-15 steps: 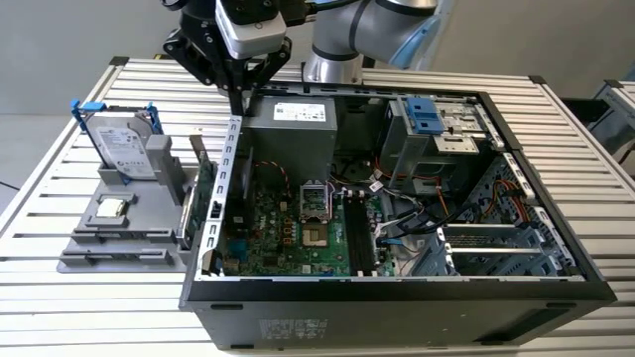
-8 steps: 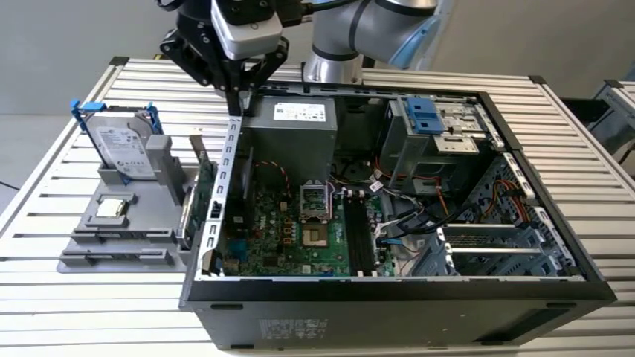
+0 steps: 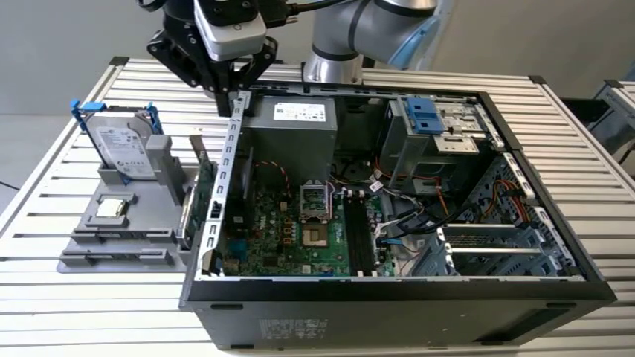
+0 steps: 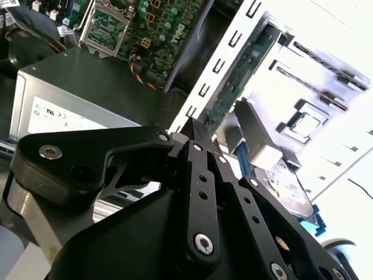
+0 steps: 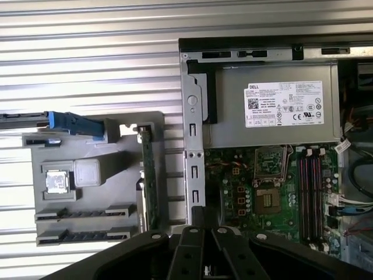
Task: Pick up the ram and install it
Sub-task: 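Reach for the ram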
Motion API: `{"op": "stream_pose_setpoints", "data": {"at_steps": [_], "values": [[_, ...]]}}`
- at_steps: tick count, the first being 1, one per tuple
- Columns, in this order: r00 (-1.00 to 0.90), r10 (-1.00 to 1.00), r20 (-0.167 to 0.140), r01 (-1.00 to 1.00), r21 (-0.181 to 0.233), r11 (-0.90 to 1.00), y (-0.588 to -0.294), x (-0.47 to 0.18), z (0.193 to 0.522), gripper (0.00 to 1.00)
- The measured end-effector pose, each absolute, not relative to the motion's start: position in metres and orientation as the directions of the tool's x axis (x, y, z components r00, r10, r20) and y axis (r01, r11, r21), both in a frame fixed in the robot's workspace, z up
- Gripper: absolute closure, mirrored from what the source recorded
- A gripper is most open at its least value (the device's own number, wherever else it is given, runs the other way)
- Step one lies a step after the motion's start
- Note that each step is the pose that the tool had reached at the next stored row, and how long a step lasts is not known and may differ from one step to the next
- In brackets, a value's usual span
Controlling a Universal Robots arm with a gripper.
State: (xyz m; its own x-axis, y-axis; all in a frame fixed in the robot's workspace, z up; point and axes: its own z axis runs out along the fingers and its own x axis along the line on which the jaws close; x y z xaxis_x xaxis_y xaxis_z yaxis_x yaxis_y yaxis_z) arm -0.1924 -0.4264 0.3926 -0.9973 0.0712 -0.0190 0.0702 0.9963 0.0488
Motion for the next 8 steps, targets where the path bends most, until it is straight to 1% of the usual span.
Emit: {"op": "stream_pose_setpoints", "data": {"at_steps": [8], "values": [[-0.997,0.071,-0.019,0.070,0.049,0.996,-0.4278,-0.1991,0.3926,1.00]]}}
